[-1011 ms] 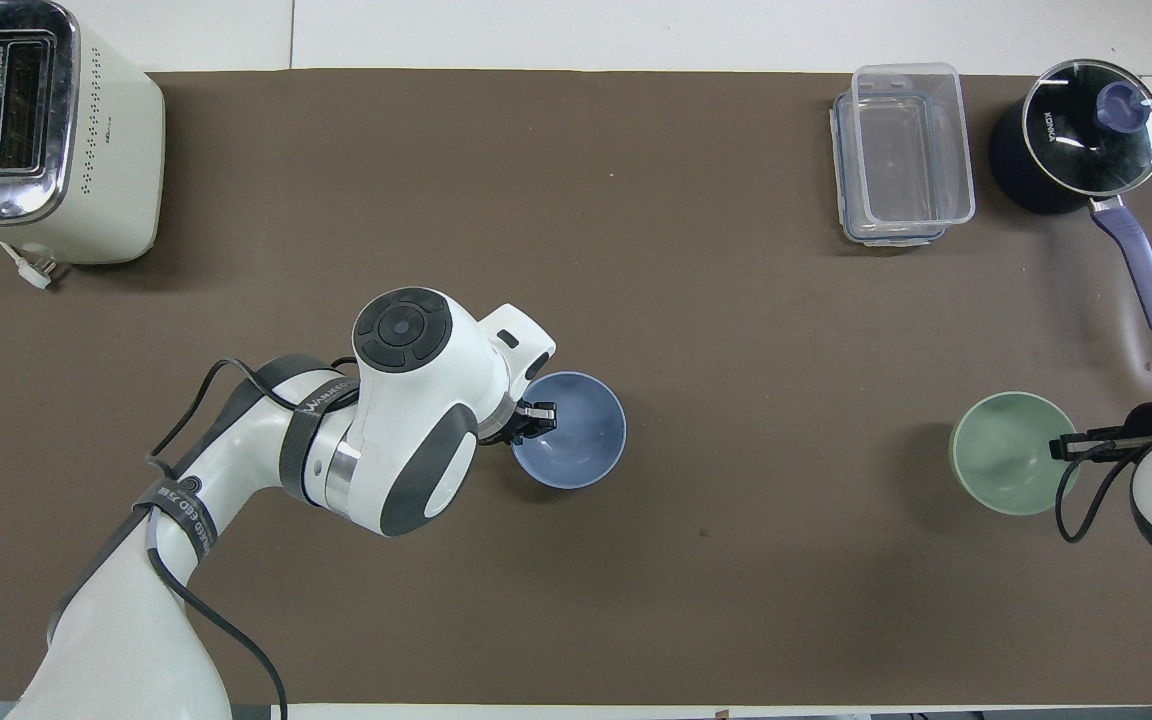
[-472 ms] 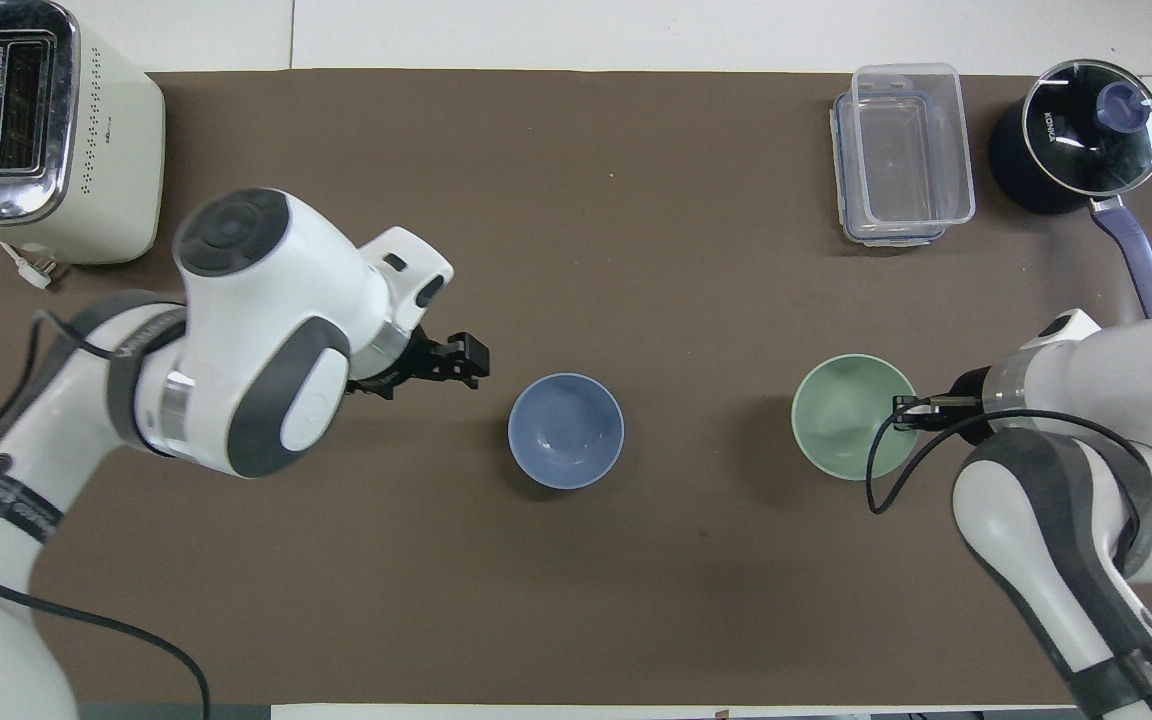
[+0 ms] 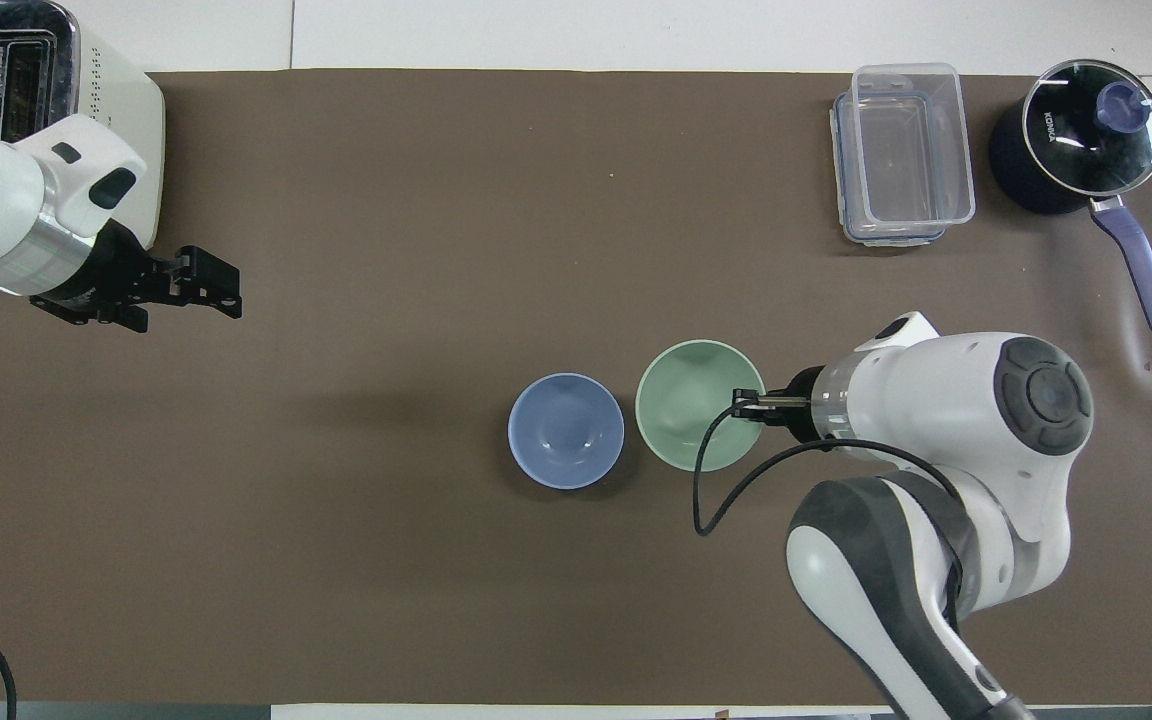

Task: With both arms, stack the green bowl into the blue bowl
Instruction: 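Carry the green bowl over the blue bowl while the left gripper withdraws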

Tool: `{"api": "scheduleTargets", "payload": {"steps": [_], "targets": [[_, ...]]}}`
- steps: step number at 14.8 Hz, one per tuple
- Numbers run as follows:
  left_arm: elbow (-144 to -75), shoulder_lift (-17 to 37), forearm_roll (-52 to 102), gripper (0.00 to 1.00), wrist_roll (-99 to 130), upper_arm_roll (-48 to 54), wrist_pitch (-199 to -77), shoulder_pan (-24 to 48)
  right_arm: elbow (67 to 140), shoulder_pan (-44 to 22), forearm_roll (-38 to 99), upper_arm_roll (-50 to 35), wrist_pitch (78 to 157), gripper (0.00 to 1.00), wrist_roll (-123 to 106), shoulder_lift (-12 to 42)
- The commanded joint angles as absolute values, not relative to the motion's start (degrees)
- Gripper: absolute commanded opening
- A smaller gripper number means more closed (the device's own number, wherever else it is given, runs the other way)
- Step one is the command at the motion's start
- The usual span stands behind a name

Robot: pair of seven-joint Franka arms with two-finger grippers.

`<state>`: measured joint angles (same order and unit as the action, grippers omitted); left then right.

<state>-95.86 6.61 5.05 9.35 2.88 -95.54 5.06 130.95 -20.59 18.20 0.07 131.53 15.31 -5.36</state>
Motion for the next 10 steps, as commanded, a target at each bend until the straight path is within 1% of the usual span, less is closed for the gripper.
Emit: {"api": "scheduleTargets", "payload": {"steps": [1, 3, 5, 6, 8, 10], "targets": [[-92.0, 5.7, 1.2, 1.0, 8.4, 3.3, -90.4, 4.3, 127.4, -26.2, 20.4, 0.4, 134.8, 0.0, 19.8, -0.1], [-88.2, 5.8, -1.0, 1.0, 6.2, 2.9, -85.2, 4.3, 125.7, -28.6, 19.6, 0.4, 135.1, 0.0, 21.2, 2.0], [-86.1, 5.3, -1.2, 1.0, 4.7, 2.6, -82.1, 4.0, 124.8, -28.9, 19.1, 0.4, 135.7, 0.0, 21.1, 3.9], [-86.6, 2.9, -1.0, 1.0, 3.9, 2.9, -81.5, 3.3, 123.8, -30.7, 19.0, 0.4, 136.2, 0.0, 21.3, 5.3], [-89.4, 0.2, -0.8, 1.0, 1.1, 2.7, -80.1, 3.0, 122.3, -31.4, 19.0, 0.4, 136.0, 0.0, 21.8, 6.9], [-93.7, -3.2, -0.8, 1.0, 1.1, 2.7, -80.7, 2.9, 122.3, -32.3, 18.8, 0.4, 135.5, 0.0, 23.3, 7.0]]}}
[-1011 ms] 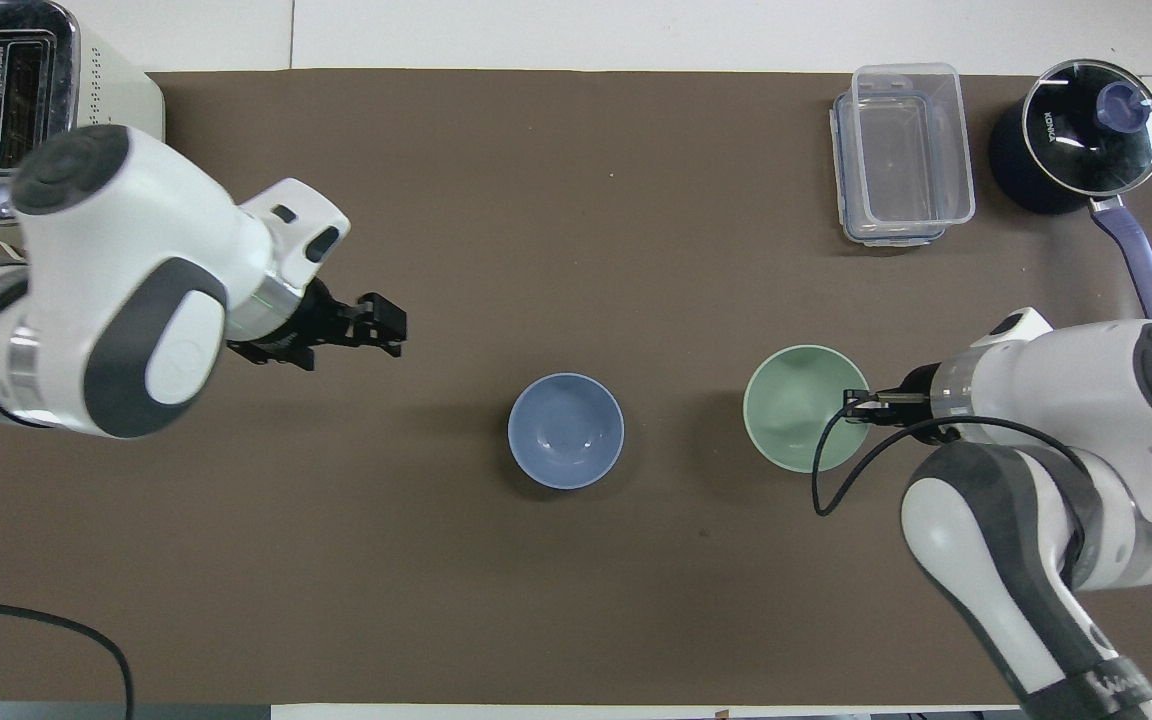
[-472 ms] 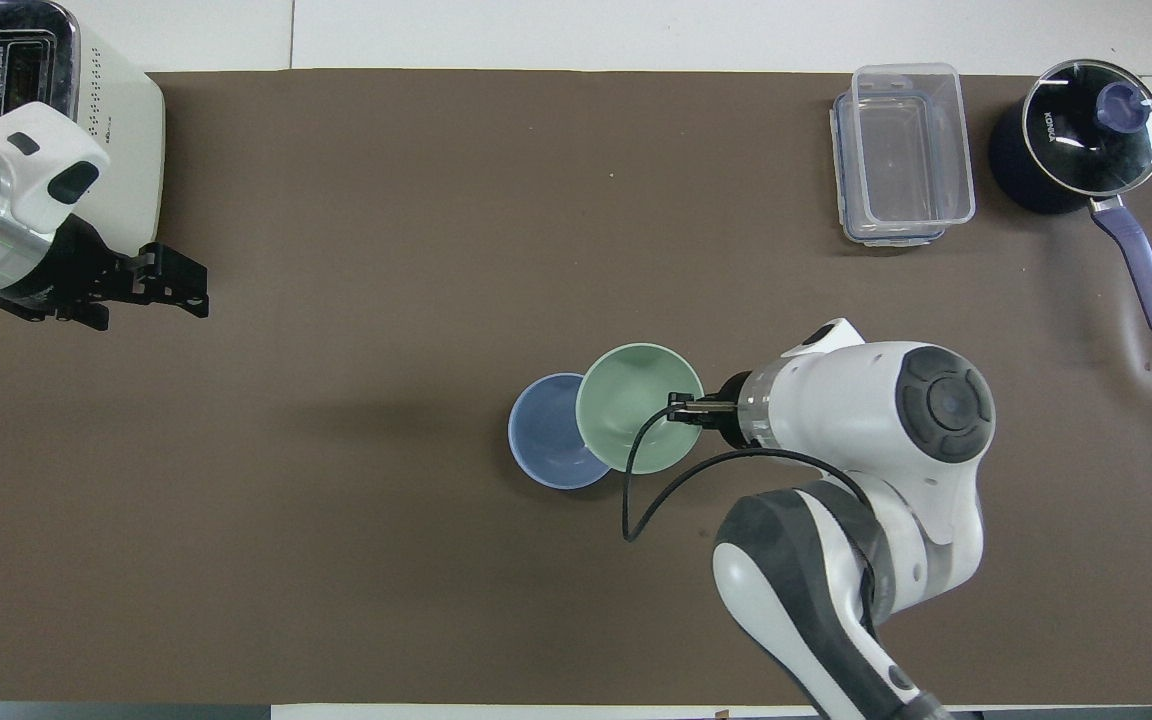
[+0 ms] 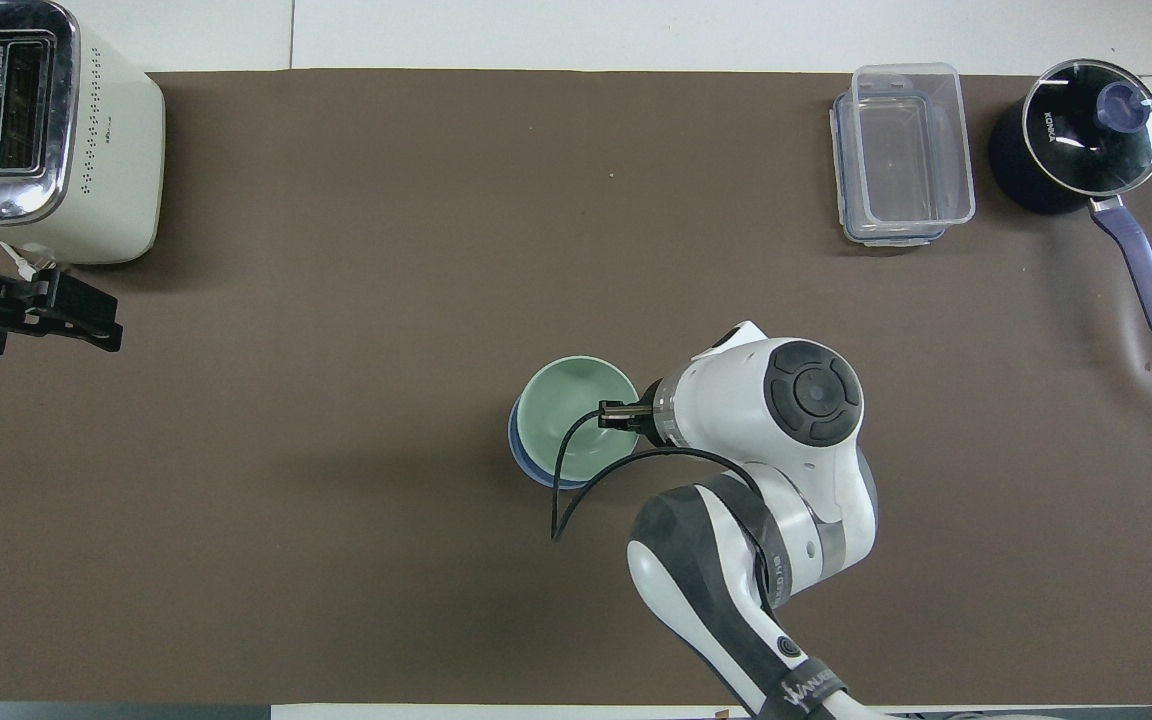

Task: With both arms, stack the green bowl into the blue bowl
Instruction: 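Carry the green bowl over the blue bowl while the left gripper withdraws, then lower the green bowl into the blue bowl and open the right gripper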

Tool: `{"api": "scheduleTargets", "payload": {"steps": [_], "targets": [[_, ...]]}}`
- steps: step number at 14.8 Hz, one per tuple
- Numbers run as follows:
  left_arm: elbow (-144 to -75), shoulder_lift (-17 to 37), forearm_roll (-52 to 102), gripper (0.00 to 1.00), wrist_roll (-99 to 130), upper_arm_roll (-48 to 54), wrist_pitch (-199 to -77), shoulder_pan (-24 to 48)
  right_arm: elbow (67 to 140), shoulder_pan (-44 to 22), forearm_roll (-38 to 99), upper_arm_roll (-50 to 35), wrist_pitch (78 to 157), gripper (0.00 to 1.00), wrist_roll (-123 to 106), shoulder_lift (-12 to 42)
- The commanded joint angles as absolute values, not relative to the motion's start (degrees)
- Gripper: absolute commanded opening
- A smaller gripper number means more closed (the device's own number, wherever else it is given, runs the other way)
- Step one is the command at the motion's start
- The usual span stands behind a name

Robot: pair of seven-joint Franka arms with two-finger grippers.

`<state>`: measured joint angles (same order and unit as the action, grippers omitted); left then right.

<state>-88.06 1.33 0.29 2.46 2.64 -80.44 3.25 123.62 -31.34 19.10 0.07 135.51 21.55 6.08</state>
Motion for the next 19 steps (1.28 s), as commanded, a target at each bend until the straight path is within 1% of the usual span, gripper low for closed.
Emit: {"api": "scheduleTargets", "payload": {"steps": [1, 5, 8, 11, 15, 19], "targets": [[-94.6, -3.7, -0.6, 1.0, 1.3, 2.7, -80.9, 2.9, 122.3, -32.3, 18.3, 0.4, 135.4, 0.0, 23.4, 7.0], [-94.7, -3.8, -0.2, 1.0, 1.7, 2.7, -83.7, 2.9, 120.2, -34.5, 13.7, 0.4, 135.3, 0.0, 25.7, 10.0], [-93.8, -3.9, -0.3, 1.0, 1.7, 2.5, -83.5, 3.0, 120.0, -34.3, 12.0, 0.5, 134.1, 0.0, 26.1, 10.1], [-92.7, -3.6, -0.3, 1.0, 1.8, 2.5, -81.7, 3.0, 118.0, -34.2, 8.7, 0.5, 130.7, 0.0, 27.8, 10.1], [-90.4, -2.6, 2.8, 1.0, 1.8, 2.8, -80.9, 1.2, 117.3, -34.1, 7.9, 0.5, 130.1, 0.0, 29.3, 10.0], [-90.6, -2.7, 2.6, 1.0, 1.7, 2.9, -81.1, 1.2, 117.5, -33.9, 7.9, 0.4, 130.8, 0.0, 29.3, 10.1]]}}
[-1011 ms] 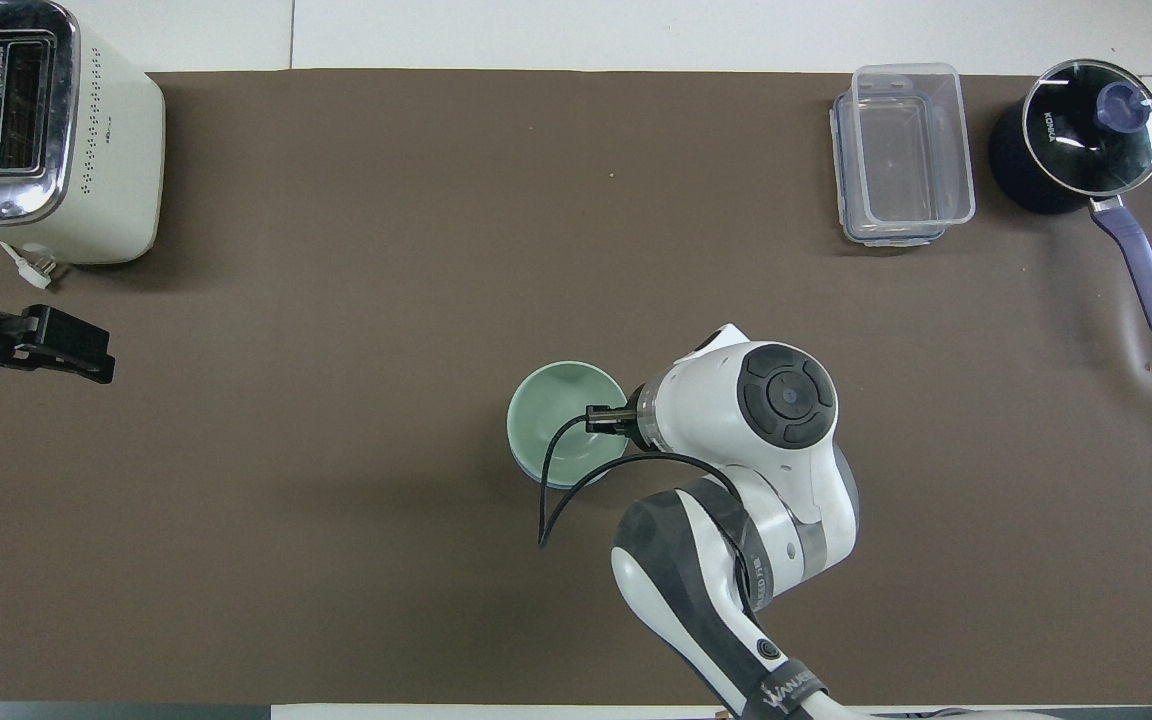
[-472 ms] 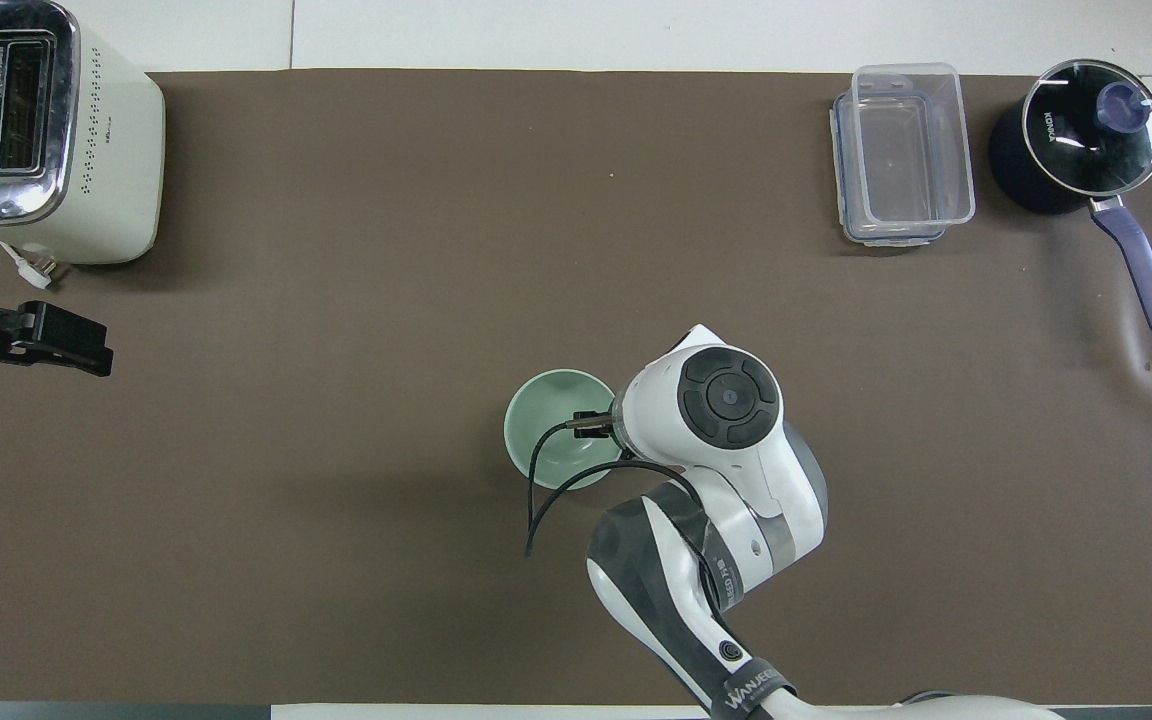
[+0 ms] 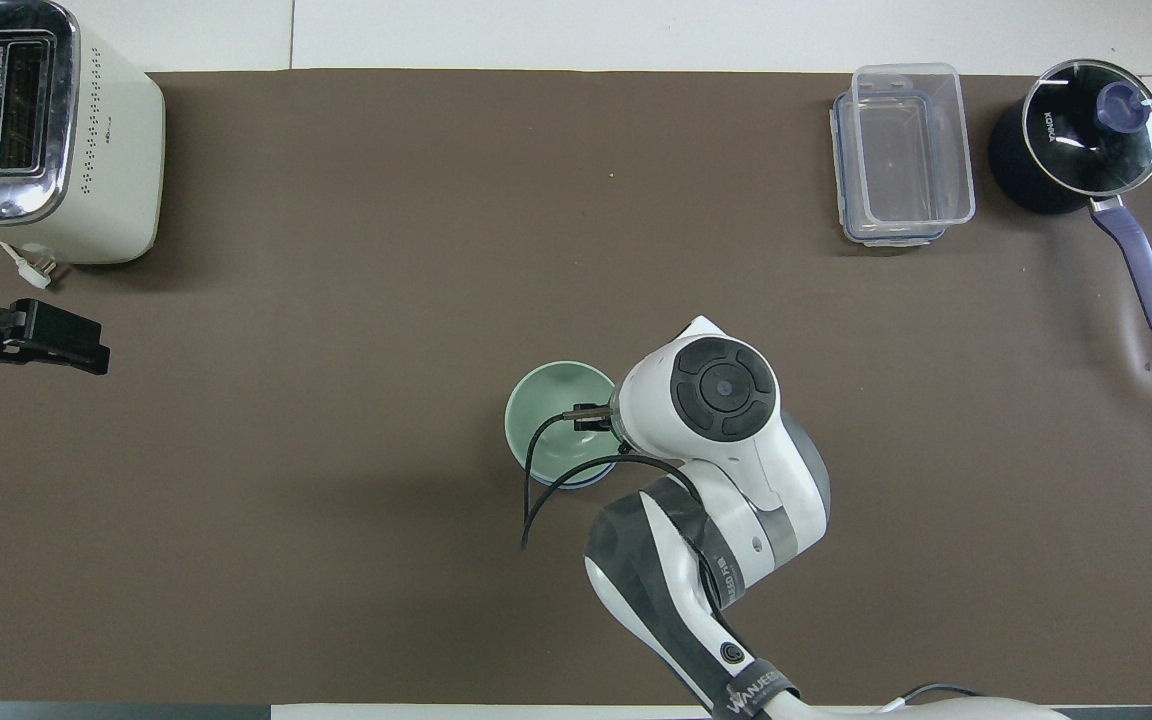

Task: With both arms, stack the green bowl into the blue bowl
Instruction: 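Lower the green bowl into the blue bowl and open the right gripper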

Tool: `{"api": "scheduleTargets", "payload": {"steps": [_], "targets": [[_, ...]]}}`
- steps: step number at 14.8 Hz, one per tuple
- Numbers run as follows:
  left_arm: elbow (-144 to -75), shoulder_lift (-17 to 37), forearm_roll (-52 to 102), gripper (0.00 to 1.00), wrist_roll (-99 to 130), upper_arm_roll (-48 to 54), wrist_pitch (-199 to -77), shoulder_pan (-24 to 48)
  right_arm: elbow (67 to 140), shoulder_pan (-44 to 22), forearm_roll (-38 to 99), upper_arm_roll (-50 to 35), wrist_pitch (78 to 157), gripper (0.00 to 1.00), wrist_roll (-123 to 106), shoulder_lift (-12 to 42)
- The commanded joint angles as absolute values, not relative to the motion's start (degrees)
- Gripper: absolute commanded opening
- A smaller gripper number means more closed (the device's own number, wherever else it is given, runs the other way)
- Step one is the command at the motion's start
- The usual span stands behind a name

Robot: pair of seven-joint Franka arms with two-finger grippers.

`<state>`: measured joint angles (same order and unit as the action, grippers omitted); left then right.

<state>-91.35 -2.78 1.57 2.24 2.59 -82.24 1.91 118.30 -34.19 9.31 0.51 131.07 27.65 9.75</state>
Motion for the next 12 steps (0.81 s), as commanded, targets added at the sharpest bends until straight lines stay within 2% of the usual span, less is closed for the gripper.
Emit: {"api": "scheduleTargets", "payload": {"steps": [1, 7, 8, 9, 12], "targets": [[-90.8, -2.7, 2.5, 1.0, 1.7, 2.9, -81.3, 1.2, 117.6, -33.9, 7.9, 0.4, 131.0, 0.0, 29.3, 10.1], [-91.1, -3.0, 2.3, 1.0, 1.7, 2.9, -81.4, 1.1, 117.9, -33.9, 8.1, 0.4, 131.3, 0.0, 29.0, 9.9], [-91.1, -3.1, 2.4, 1.0, 1.7, 3.0, -81.4, 1.1, 117.9, -33.9, 8.1, 0.4, 131.3, 0.65, 28.7, 9.9], [-91.2, -3.2, 2.4, 1.0, 1.6, 3.0, -81.2, 1.1, 117.9, -34.0, 8.1, 0.4, 131.3, 1.0, 29.1, 9.9], [-91.7, -3.6, 2.4, 1.0, 1.5, 2.9, -81.3, 1.1, 117.7, -33.5, 8.1, 0.4, 130.8, 1.0, 29.0, 8.6]]}}
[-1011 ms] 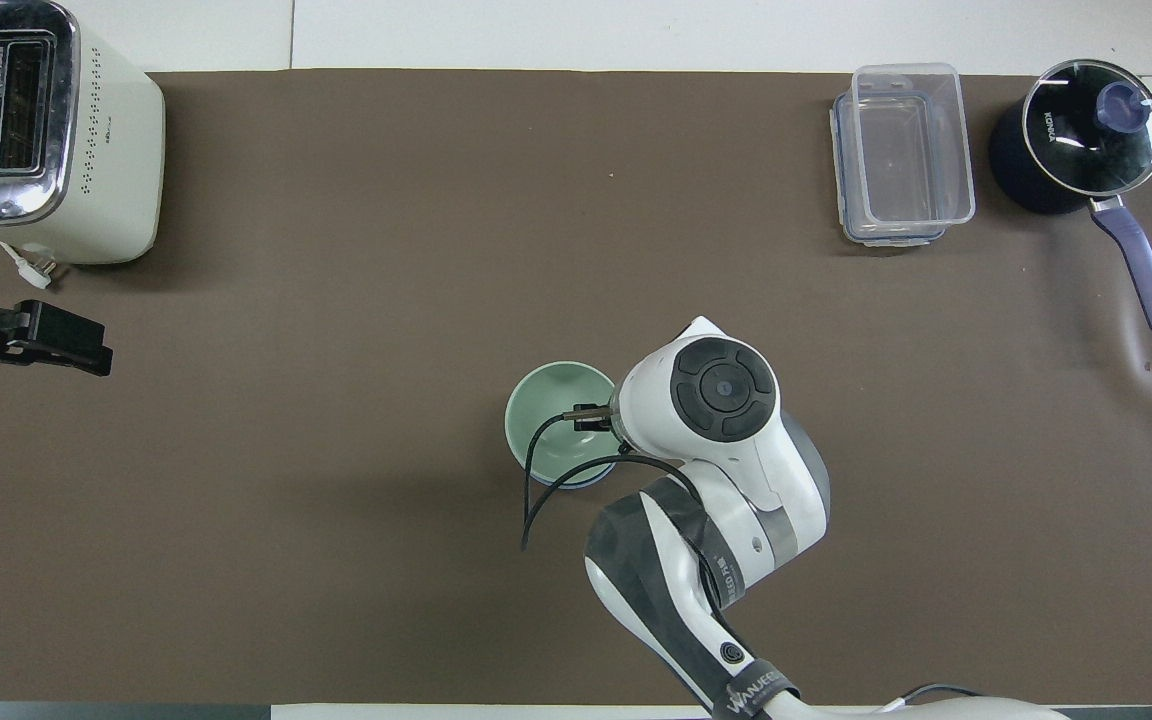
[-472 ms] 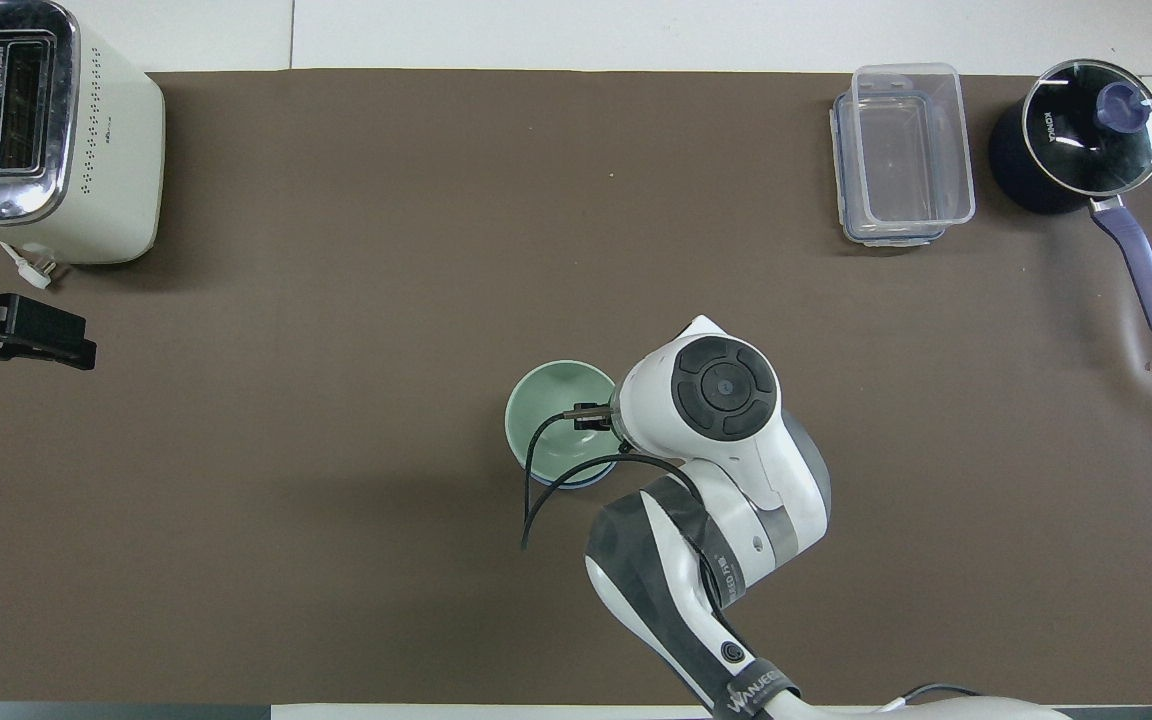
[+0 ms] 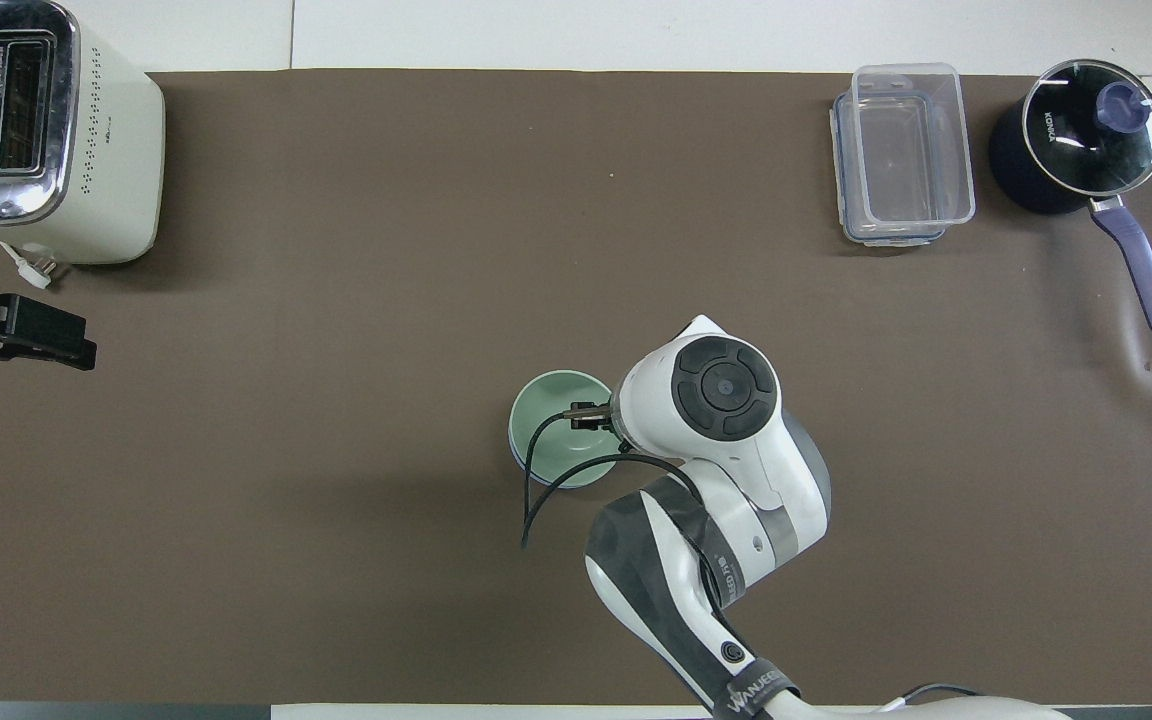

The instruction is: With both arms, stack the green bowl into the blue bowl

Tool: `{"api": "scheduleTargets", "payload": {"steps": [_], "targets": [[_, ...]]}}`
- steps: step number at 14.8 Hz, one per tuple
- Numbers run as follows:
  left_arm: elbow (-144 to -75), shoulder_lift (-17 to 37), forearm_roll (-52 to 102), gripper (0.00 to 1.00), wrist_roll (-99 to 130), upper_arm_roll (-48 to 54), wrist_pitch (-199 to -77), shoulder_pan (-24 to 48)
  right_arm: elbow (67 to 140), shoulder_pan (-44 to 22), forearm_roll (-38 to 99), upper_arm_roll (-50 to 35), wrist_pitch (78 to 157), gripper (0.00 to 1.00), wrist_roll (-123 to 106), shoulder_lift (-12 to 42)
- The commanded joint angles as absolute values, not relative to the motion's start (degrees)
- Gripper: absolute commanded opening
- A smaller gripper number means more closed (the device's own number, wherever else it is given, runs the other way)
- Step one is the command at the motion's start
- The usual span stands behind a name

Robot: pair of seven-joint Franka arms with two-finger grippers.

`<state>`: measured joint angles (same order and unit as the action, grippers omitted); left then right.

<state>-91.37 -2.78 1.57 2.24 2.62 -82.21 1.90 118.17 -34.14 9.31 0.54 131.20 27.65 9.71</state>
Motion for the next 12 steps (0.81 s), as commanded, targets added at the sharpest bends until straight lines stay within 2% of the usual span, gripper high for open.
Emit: {"api": "scheduleTargets", "payload": {"steps": [1, 7, 12], "targets": [[-91.7, -3.6, 2.4, 1.0, 1.5, 2.9, -81.3, 1.1, 117.7, -32.7, 8.1, 0.5, 130.3, 1.0, 28.9, 7.4], [-91.7, -3.6, 2.3, 1.0, 1.5, 2.9, -81.3, 1.1, 117.8, -21.8, 7.9, 0.8, 126.8, 1.0, 28.0, 0.7], [-91.7, -3.6, 2.3, 1.0, 1.5, 2.9, -81.3, 1.1, 117.7, -10.5, 7.3, 1.0, 123.8, 1.0, 18.0, -1.8]]}}
